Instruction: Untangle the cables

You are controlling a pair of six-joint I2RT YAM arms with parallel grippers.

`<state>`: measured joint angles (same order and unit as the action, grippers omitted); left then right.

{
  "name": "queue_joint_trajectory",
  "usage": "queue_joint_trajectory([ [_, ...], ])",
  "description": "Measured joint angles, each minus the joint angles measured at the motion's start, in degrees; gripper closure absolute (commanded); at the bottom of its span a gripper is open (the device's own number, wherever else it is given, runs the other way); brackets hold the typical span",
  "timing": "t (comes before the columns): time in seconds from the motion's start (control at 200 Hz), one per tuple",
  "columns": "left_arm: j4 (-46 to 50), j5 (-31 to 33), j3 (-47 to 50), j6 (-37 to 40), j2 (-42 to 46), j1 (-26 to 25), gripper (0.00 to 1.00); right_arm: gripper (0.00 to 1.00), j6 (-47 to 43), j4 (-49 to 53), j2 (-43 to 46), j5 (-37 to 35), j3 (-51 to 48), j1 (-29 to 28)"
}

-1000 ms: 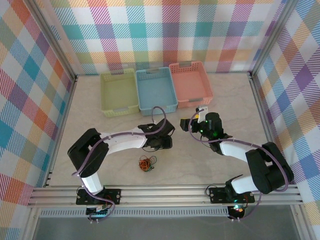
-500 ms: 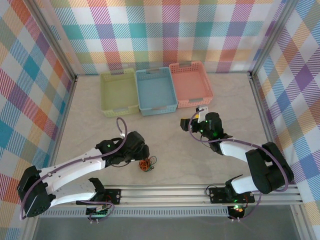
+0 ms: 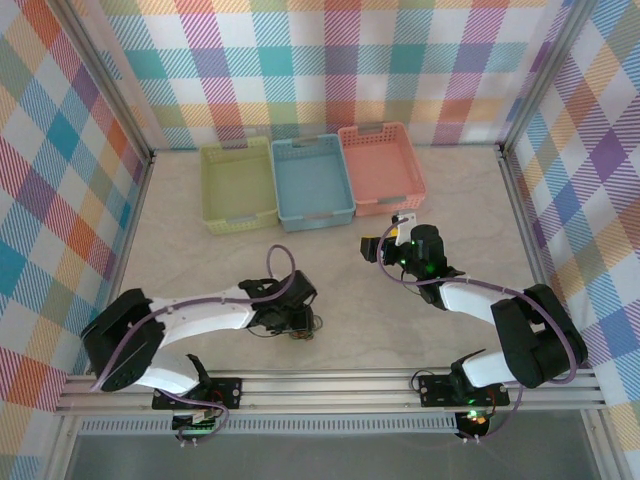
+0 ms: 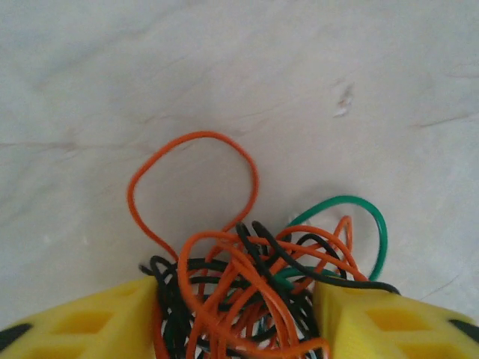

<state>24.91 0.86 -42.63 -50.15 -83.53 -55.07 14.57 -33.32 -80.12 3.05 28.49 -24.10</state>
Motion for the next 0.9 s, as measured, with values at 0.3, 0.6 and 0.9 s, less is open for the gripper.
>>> queue_joint_trajectory([
  [0.3,-0.7,-1.0,-14.7,4.0,-10.9,-0.7,0.71,0.08,0.0,0.0,0.0,0.0,0.0,0.0],
  [0.6,1.0,-2.9,-22.6,12.1,-14.6,4.1,0.83,0.07,0.0,1.0,0.0,-0.4,0.0,0.0],
  [0.9,-2.7,-6.4,-16.0,18.1,-10.6,7.8,0.88,0.08,0.0,1.7,0.0,0.8,0.3,0.0],
])
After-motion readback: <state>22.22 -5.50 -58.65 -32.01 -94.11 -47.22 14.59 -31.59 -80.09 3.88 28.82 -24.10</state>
